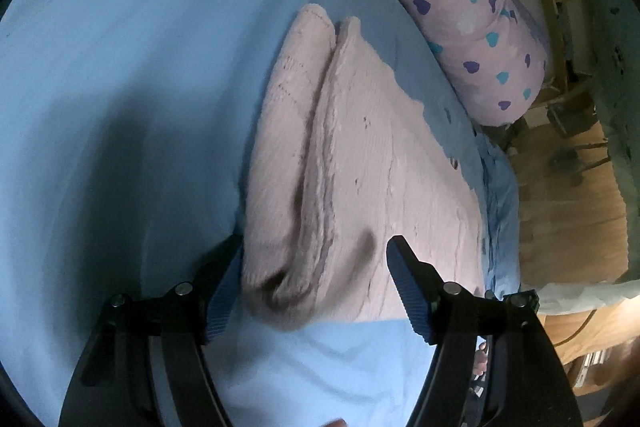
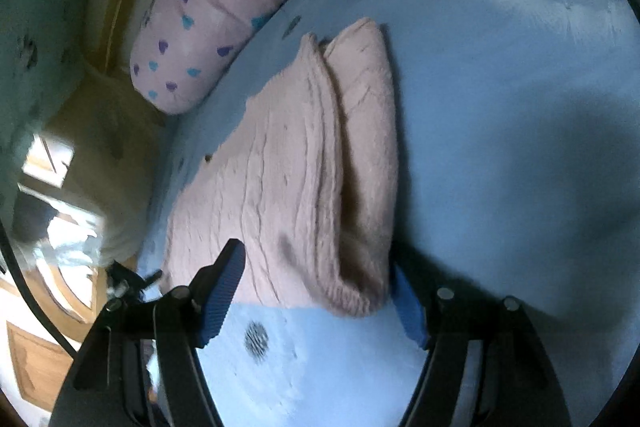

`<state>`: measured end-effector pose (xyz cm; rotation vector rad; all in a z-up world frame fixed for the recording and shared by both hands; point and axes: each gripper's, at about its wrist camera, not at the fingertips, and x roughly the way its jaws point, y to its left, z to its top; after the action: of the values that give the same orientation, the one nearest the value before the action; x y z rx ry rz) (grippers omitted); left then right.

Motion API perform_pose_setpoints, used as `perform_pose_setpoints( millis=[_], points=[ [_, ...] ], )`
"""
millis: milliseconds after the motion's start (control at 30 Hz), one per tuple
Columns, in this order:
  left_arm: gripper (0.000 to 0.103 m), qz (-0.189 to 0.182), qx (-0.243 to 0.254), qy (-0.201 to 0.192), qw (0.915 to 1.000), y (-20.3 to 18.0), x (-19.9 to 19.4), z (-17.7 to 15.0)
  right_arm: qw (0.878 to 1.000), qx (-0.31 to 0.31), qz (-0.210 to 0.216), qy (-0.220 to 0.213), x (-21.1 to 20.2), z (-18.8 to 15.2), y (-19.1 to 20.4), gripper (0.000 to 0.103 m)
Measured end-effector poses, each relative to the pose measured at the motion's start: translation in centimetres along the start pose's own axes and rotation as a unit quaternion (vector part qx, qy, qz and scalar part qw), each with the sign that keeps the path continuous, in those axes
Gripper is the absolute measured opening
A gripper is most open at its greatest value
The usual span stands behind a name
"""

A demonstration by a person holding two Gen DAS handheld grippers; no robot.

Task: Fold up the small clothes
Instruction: 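Lower the folded hem onto the cardigan and open both grippers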

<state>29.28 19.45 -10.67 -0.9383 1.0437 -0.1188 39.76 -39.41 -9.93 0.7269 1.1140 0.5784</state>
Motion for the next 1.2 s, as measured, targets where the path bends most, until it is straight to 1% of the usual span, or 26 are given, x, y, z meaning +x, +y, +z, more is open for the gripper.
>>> perform_pose_setpoints(
  millis=[100, 200, 233, 267, 300, 333, 367, 433, 467, 633, 733, 800, 867, 900, 933, 1000, 1133, 1200],
  points=[
    [0.064, 0.000, 0.006, -0.007, 1.0000, -0.1, 0.1, -0.1, 1.000, 0.013, 0.013, -0.009, 0.1, 0.3, -0.4, 0.074],
    [0.063, 0.006, 0.009, -0.012, 0.9999, -0.1, -0.1, -0.2, 1.000, 0.012, 0.011, -0.012, 0.5, 0.5, -0.2, 0.074],
    [0.054, 0.014, 0.010, -0.014, 0.9998, -0.1, -0.1, -0.3, 1.000, 0.009, 0.008, -0.012, 0.5, 0.5, 0.0, 0.070],
    [0.039, 0.028, 0.013, -0.016, 0.9994, -0.3, -0.1, -0.3, 1.000, 0.004, -0.003, -0.009, 0.6, 0.6, 0.1, 0.064],
    [0.030, 0.040, 0.017, -0.016, 0.9989, -0.3, 0.0, -0.4, 1.000, 0.000, -0.021, -0.004, 0.6, 0.8, 0.1, 0.028],
    [0.023, 0.048, 0.022, -0.012, 0.9985, -0.3, 0.1, -0.4, 0.999, -0.002, -0.040, 0.005, 0.6, 1.0, 0.3, 0.023],
    [0.019, 0.047, 0.022, -0.013, 0.9986, -0.3, 0.1, -0.4, 0.999, 0.004, -0.047, 0.007, 0.5, 1.2, 0.2, 0.023],
    [0.017, 0.044, 0.019, -0.011, 0.9988, -0.4, -0.1, -0.3, 0.999, 0.025, -0.044, 0.016, 0.3, 1.4, 0.3, 0.022],
    [0.016, 0.039, 0.017, -0.014, 0.9990, -0.7, -0.6, -0.3, 0.998, 0.029, -0.045, 0.012, -0.2, 1.6, 0.7, 0.021],
    [0.015, 0.027, 0.020, -0.008, 0.9994, -2.0, -2.9, -0.7, 1.000, 0.007, -0.019, 0.017, -2.8, 1.6, 3.4, 0.019],
    [0.015, 0.036, 0.046, -0.001, 0.9983, -2.8, -4.6, -1.8, 0.999, -0.013, -0.022, 0.021, -4.6, 0.5, 4.9, 0.019],
    [0.015, 0.039, 0.049, 0.007, 0.9980, -2.8, -5.5, -2.7, 0.999, -0.013, -0.025, 0.028, -5.5, -0.5, 5.1, 0.019],
    [0.015, 0.040, 0.054, 0.019, 0.9976, -2.4, -6.5, -4.3, 0.998, -0.020, -0.044, 0.043, -6.5, -2.6, 4.9, 0.019],
    [0.015, 0.040, 0.055, 0.024, 0.9974, -2.2, -6.9, -5.0, 0.998, -0.017, -0.049, 0.047, -7.0, -3.3, 4.6, 0.019],
    [0.015, 0.040, 0.057, 0.030, 0.9971, -1.9, -7.2, -5.9, 0.997, -0.009, -0.049, 0.057, -7.7, -4.7, 4.1, 0.019],
    [0.015, 0.046, 0.065, 0.046, 0.9957, -1.1, -8.3, -8.3, 0.997, -0.006, -0.054, 0.061, -9.3, -7.2, 3.6, 0.019],
    [0.015, 0.052, 0.079, 0.070, 0.9931, 0.5, -10.5, -13.1, 0.997, -0.017, -0.046, 0.064, -12.7, -12.3, 3.5, 0.019],
    [0.015, 0.064, 0.090, 0.071, 0.9914, 0.9, -11.4, -15.4, 0.997, -0.036, -0.040, 0.061, -14.5, -14.9, 3.9, 0.019]
  ],
)
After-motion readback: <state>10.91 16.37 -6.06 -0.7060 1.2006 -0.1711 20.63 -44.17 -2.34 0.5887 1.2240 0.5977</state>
